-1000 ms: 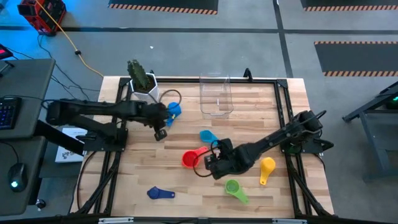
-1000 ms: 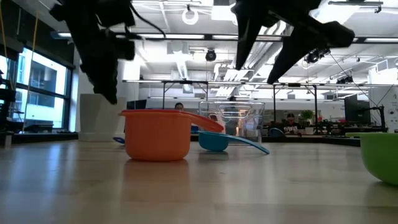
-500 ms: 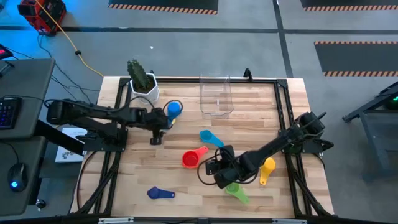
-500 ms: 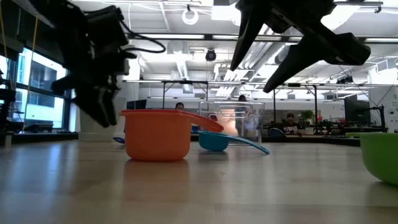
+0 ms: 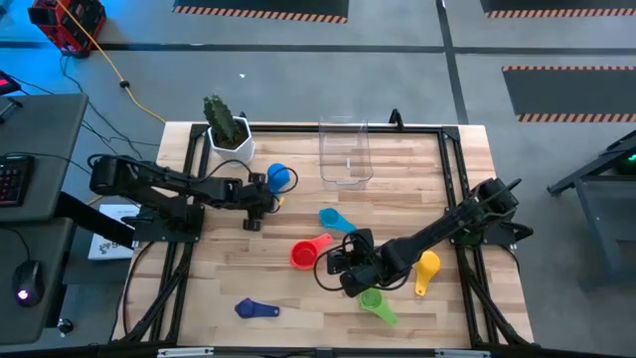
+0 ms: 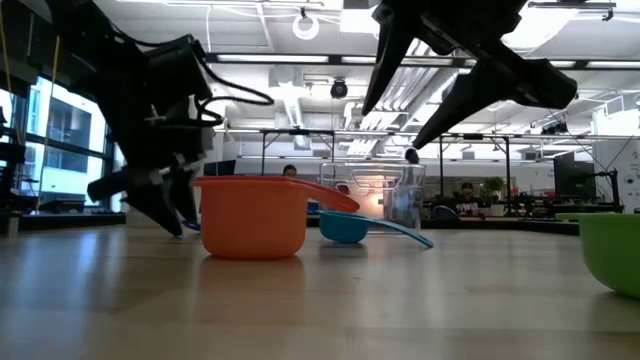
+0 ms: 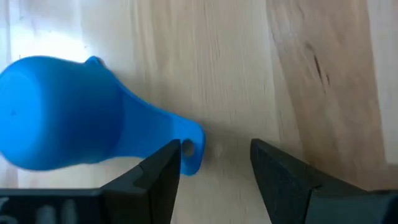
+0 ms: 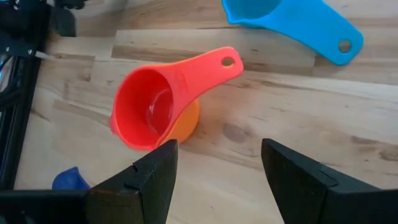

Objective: Nest measuring cups in basket
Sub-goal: Stack the blue measuring cup on top of the red measuring cup

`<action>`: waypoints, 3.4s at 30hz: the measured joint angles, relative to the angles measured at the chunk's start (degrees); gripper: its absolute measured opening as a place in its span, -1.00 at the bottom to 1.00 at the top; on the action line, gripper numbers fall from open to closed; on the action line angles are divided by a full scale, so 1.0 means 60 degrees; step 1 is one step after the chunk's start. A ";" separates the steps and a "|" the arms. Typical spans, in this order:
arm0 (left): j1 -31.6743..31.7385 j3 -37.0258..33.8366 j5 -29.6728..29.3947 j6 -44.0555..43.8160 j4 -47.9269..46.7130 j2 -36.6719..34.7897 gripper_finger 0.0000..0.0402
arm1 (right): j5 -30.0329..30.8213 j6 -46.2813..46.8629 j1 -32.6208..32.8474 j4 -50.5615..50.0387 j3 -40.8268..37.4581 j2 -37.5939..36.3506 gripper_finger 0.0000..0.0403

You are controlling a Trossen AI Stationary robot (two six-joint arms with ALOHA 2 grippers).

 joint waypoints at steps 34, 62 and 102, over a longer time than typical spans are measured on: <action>0.0466 0.2033 -0.1246 -0.0713 -0.2069 -0.0134 -0.98 | 0.0495 -0.0239 0.0007 0.0487 0.0004 0.0000 0.11; -0.1682 0.3281 0.9371 -1.2203 -0.1300 -0.4954 -1.00 | -0.1696 -0.7316 -0.0463 0.5383 0.0007 -0.0717 0.11; 0.0658 0.5051 1.2900 -0.9192 -0.0935 0.0583 -1.00 | -0.0714 -0.4802 -0.0375 0.3228 0.0007 -0.0552 0.09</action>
